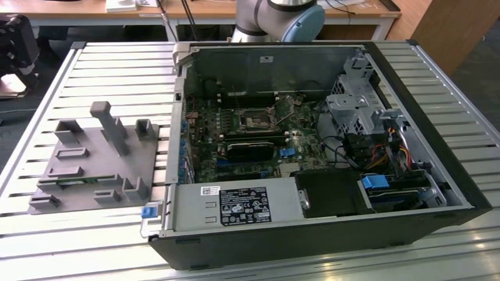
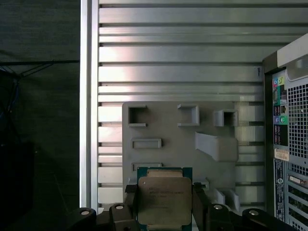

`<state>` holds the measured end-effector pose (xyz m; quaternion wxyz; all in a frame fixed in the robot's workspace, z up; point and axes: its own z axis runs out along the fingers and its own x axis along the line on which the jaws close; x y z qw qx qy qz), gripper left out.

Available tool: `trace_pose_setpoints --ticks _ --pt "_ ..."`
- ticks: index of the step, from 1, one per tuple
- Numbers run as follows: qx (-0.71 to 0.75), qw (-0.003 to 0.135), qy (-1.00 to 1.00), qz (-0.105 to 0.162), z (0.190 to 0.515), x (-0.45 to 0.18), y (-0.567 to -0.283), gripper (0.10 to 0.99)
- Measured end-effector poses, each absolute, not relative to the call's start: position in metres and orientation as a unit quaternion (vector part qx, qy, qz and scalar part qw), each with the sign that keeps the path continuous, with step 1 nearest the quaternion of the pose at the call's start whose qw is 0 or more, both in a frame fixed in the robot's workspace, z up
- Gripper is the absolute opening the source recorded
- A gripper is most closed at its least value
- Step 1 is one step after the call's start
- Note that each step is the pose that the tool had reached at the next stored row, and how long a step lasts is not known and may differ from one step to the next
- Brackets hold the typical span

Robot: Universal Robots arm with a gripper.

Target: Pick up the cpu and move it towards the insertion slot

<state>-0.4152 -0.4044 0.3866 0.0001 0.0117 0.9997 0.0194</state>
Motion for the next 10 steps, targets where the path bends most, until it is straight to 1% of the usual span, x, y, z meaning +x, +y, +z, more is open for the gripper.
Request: trace_pose_setpoints --ticks 10 --pt "0.012 0.0 1.0 0.019 0.3866 -0.4076 -0.4044 0.537"
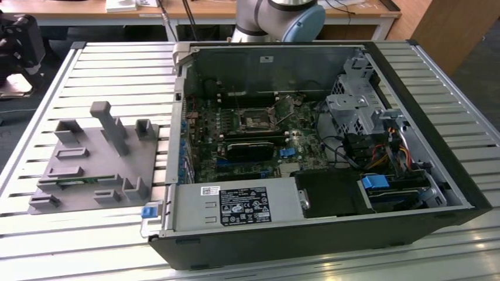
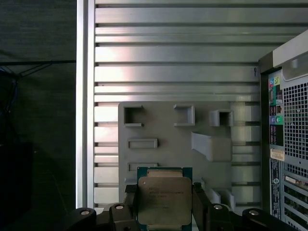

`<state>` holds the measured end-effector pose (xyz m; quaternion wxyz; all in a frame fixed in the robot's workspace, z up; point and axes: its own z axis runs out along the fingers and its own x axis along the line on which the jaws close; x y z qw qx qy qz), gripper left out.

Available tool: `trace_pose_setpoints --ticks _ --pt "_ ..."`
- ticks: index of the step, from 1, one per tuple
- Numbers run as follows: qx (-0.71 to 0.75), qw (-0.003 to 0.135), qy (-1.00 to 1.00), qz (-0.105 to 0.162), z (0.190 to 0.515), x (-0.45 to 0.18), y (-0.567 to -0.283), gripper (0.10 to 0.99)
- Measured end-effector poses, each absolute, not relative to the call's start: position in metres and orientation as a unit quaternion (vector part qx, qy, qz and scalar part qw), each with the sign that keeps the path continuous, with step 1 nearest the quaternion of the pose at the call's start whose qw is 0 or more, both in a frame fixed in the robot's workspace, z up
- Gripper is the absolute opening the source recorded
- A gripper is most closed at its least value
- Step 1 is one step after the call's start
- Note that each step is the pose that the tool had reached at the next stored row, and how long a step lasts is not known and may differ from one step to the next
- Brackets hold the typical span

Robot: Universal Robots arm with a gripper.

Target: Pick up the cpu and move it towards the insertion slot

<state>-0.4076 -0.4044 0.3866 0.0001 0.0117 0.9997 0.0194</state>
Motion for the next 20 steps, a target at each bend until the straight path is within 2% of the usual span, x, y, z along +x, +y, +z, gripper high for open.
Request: trace_pose_setpoints --ticks 20 --pt "0.012 0.0 1.0 0.024 0.402 -0.399 -0.404 0.537"
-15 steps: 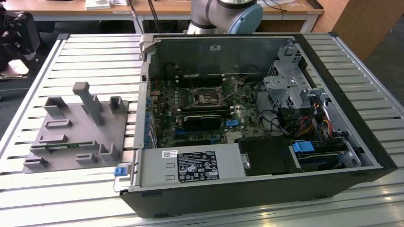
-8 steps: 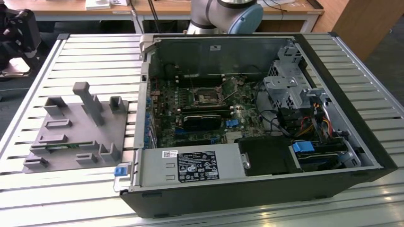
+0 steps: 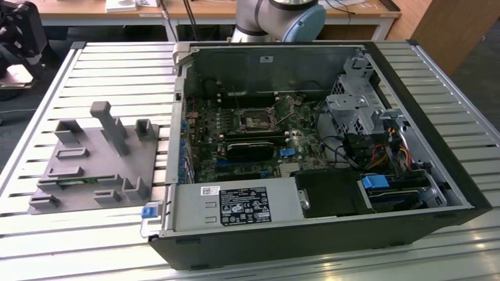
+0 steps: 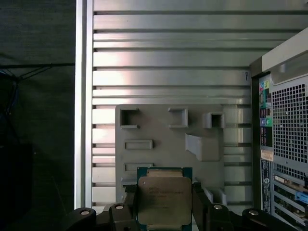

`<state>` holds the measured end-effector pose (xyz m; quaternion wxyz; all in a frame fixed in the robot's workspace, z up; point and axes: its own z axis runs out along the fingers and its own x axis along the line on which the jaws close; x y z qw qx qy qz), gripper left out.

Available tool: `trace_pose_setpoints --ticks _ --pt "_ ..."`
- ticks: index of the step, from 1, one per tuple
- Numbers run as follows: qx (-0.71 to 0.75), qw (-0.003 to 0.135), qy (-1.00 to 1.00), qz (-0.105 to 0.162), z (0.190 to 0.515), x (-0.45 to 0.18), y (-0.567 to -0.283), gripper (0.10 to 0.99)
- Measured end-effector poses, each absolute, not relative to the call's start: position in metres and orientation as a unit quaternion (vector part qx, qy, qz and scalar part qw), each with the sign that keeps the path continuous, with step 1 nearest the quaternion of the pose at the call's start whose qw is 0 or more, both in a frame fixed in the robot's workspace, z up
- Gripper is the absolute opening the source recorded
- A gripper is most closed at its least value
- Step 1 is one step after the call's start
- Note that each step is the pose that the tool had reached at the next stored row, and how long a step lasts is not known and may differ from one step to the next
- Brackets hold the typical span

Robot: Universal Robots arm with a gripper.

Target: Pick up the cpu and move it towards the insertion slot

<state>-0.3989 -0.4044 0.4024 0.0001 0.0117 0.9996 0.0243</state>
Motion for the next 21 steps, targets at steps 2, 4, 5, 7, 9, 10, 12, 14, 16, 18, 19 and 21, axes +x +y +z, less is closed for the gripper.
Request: trace_pose_setpoints --ticks 2,4,5,7,9,10,12,14,16,18,19,21 --pt "0.012 0.0 1.0 0.025 0.403 -0.398 -0.404 0.537" --pt "0.012 0.0 1.0 0.025 0.403 -0.397 -0.404 0.537" --pt "0.012 0.0 1.0 0.025 0.403 -0.396 -0.404 0.537" --pt "0.012 0.0 1.0 0.025 0.403 -0.394 -0.404 0.537" --pt "0.012 0.0 1.0 0.025 0.403 -0.392 -0.404 0.537" --pt "0.012 0.0 1.0 0.025 0.403 -0.391 -0.404 0.537" --pt "0.012 0.0 1.0 0.025 0.403 -0.389 -0.404 0.537" --pt "0.012 0.0 1.0 0.025 0.403 -0.386 -0.404 0.537" --pt "0.012 0.0 1.0 0.025 0.403 -0.384 -0.404 0.537" --pt "0.012 0.0 1.0 0.025 0.403 -0.382 -0.404 0.537" --pt "0.012 0.0 1.0 0.025 0.403 -0.381 -0.404 0.537" --pt "0.012 0.0 1.0 0.025 0.403 -0.379 -0.404 0.537"
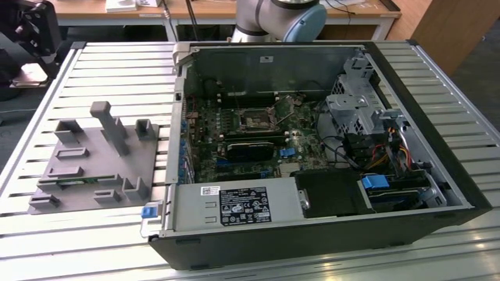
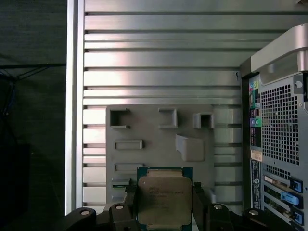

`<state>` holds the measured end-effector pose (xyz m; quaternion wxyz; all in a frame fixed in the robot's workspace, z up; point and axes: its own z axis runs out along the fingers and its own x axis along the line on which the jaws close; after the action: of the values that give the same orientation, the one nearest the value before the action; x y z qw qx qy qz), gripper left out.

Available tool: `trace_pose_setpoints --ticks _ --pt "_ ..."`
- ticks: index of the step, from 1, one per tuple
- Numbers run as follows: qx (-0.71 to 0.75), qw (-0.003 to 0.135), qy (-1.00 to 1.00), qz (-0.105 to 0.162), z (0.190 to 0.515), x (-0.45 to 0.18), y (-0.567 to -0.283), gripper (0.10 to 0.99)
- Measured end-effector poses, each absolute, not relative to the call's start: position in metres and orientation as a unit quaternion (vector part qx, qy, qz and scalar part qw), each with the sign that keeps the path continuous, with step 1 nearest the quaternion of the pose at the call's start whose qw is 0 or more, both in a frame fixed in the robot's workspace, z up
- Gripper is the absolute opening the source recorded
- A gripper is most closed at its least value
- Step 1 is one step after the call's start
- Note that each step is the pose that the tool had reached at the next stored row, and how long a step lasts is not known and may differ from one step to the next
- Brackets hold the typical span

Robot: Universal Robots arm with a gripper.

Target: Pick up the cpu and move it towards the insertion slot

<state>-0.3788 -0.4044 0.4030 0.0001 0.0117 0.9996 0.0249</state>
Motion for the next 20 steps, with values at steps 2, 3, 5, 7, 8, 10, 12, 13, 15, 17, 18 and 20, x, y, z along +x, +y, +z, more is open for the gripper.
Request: trace_pose_setpoints --ticks 2,3,5,7,8,10,12,13,15,17,18,20 --pt "0.012 0.0 1.0 0.025 0.403 -0.377 -0.404 0.537" --pt "0.012 0.0 1.0 0.025 0.403 -0.376 -0.404 0.537" --pt "0.012 0.0 1.0 0.025 0.403 -0.373 -0.404 0.537" --pt "0.012 0.0 1.0 0.025 0.403 -0.371 -0.404 0.537" --pt "0.012 0.0 1.0 0.025 0.403 -0.369 -0.404 0.537" --pt "0.012 0.0 1.0 0.025 0.403 -0.367 -0.404 0.537" --pt "0.012 0.0 1.0 0.025 0.403 -0.365 -0.404 0.537" --pt "0.012 0.0 1.0 0.025 0.403 -0.363 -0.404 0.537" --pt "0.012 0.0 1.0 0.025 0.403 -0.361 -0.404 0.537" --pt "0.012 0.0 1.0 0.025 0.403 -0.359 -0.404 0.537" --pt "0.012 0.0 1.0 0.025 0.403 -0.358 -0.404 0.537" --pt "0.012 0.0 1.0 0.025 0.403 -0.356 -0.404 0.537"
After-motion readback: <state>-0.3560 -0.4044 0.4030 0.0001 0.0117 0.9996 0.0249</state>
